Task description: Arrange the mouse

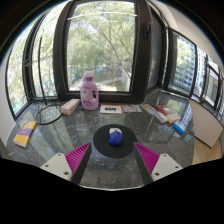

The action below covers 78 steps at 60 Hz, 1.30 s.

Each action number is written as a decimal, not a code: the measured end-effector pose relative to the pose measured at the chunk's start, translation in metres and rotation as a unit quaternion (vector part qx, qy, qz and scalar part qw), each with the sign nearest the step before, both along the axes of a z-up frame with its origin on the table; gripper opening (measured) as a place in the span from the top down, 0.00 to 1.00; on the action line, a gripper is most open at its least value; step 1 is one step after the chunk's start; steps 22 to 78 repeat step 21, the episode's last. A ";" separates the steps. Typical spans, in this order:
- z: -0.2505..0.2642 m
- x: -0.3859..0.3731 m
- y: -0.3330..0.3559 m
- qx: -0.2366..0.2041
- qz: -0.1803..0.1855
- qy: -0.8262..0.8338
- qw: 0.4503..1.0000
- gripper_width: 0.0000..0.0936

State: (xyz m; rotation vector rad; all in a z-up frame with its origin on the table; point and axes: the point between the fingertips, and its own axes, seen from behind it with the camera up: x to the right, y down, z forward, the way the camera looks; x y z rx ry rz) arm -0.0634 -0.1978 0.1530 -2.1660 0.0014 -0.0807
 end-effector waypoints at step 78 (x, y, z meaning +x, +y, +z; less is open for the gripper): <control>0.011 -0.007 -0.054 0.004 0.004 0.002 1.000 0.09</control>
